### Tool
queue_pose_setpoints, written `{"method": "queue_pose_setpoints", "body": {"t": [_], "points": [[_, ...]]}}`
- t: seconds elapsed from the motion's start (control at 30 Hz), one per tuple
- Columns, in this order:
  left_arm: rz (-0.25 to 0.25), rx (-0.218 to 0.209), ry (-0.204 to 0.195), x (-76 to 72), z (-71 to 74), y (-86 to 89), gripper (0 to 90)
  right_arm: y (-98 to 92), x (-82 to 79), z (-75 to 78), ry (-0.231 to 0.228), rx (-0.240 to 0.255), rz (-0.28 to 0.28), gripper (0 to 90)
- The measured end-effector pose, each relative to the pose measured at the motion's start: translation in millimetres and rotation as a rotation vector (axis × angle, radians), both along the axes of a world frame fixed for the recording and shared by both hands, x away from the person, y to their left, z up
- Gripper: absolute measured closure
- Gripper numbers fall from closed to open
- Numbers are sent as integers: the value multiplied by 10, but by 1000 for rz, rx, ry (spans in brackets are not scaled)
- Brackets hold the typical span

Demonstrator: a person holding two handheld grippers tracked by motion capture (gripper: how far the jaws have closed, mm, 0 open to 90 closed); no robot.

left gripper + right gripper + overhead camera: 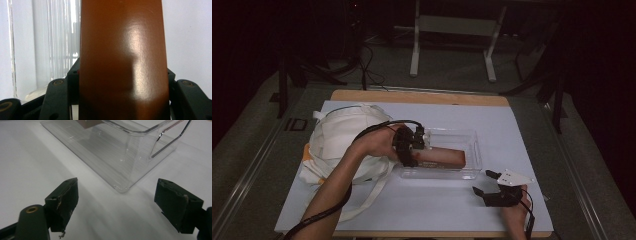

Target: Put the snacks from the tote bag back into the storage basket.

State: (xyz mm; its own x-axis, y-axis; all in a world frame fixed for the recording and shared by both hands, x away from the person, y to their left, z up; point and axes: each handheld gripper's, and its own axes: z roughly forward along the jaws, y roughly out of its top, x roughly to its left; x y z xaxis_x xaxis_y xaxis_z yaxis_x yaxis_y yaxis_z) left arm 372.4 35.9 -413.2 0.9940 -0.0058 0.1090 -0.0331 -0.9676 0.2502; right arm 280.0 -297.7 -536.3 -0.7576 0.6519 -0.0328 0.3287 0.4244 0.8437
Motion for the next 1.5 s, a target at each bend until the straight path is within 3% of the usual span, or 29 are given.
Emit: {"method": "queue_pose_setpoints", "body": {"t": [0.67, 1.0, 1.5], "points": [[-9, -33, 15, 10, -19, -44, 413, 2, -1, 0, 0, -1, 0, 193], [-44, -93, 8, 7, -13, -22, 419, 4, -1, -1, 0, -1, -1, 193], [11, -61, 67, 50, -71, -79, 392, 5, 1, -1, 1, -4, -1, 193]]}}
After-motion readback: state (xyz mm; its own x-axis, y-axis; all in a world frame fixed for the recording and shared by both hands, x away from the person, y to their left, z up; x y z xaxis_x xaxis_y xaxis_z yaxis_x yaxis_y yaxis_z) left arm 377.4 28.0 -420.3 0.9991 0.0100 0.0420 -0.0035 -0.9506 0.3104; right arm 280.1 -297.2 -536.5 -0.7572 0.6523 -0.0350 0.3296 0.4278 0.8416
